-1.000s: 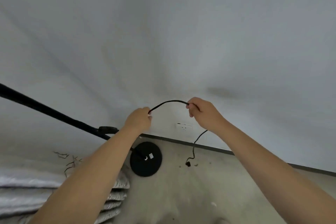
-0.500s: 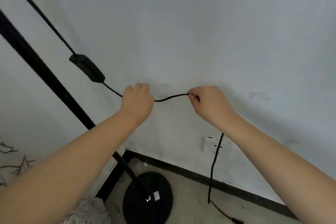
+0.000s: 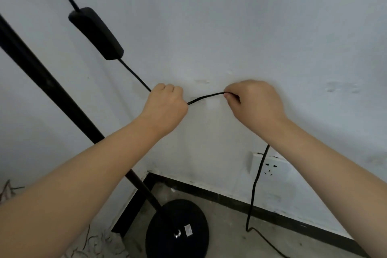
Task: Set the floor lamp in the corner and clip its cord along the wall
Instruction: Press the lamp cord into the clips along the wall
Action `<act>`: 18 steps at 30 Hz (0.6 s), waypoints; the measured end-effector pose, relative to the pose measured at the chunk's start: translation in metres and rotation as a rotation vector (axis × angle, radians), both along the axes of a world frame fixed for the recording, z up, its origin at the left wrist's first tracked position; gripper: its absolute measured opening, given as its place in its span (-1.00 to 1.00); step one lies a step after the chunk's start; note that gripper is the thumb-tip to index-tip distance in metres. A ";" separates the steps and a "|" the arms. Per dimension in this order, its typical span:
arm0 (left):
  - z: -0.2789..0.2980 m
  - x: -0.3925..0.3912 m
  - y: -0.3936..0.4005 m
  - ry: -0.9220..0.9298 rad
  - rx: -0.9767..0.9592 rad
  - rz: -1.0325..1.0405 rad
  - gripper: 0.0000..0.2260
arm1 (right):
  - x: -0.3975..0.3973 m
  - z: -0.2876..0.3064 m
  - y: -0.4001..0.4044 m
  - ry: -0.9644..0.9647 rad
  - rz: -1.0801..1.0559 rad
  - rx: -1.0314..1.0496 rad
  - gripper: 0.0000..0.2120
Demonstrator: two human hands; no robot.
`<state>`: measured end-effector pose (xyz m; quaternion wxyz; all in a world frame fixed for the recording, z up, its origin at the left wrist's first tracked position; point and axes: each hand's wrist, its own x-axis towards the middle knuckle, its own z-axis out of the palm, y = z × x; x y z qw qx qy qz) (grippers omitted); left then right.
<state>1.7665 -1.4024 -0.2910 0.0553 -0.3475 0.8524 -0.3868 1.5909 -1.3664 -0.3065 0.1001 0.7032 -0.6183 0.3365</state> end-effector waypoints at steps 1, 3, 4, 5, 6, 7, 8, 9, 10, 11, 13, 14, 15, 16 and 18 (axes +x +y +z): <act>0.000 0.000 -0.002 0.011 -0.010 -0.009 -0.79 | 0.001 0.002 0.000 0.005 -0.002 -0.002 -0.76; 0.000 -0.002 -0.005 0.018 -0.068 0.003 -0.81 | 0.005 0.005 -0.001 0.013 -0.005 -0.013 -0.76; -0.001 -0.003 -0.007 0.016 -0.103 0.007 -0.83 | 0.006 0.007 -0.001 0.017 -0.006 -0.016 -0.76; -0.001 -0.004 -0.010 0.025 -0.112 0.009 -0.85 | 0.006 0.008 -0.001 0.022 -0.007 -0.017 -0.76; -0.002 -0.004 -0.013 0.035 -0.104 0.014 -0.85 | 0.006 0.008 -0.001 0.027 -0.008 -0.015 -0.76; -0.003 -0.003 -0.016 0.039 -0.091 0.014 -0.85 | 0.005 0.008 -0.002 0.034 -0.009 -0.011 -0.77; -0.005 -0.002 -0.020 0.040 -0.072 0.022 -0.85 | 0.003 0.007 -0.002 0.037 -0.011 -0.010 -0.78; -0.005 -0.002 -0.019 0.040 -0.062 0.021 -0.85 | 0.003 0.006 -0.001 0.036 -0.013 -0.010 -0.78; -0.004 -0.002 -0.016 0.034 -0.026 0.048 -0.84 | 0.003 0.004 0.000 0.031 -0.014 -0.012 -0.78; 0.000 -0.005 -0.011 0.060 0.040 0.105 -0.82 | 0.003 0.002 0.002 0.020 -0.013 -0.016 -0.78; 0.002 -0.009 -0.014 0.220 0.121 0.125 -0.82 | 0.001 -0.001 0.005 -0.017 -0.014 -0.021 -0.77; 0.001 -0.005 -0.017 0.279 0.095 0.114 -0.79 | -0.001 -0.002 0.006 -0.033 -0.019 -0.020 -0.78; 0.003 -0.006 -0.015 0.280 0.076 0.141 -0.80 | -0.005 -0.005 0.007 -0.042 -0.029 -0.023 -0.78; 0.003 -0.008 -0.012 0.221 0.016 0.144 -0.83 | -0.009 -0.008 0.008 -0.042 -0.048 -0.034 -0.78; 0.004 -0.009 -0.002 0.139 -0.052 0.081 -0.81 | -0.015 -0.017 0.011 -0.025 -0.081 -0.083 -0.78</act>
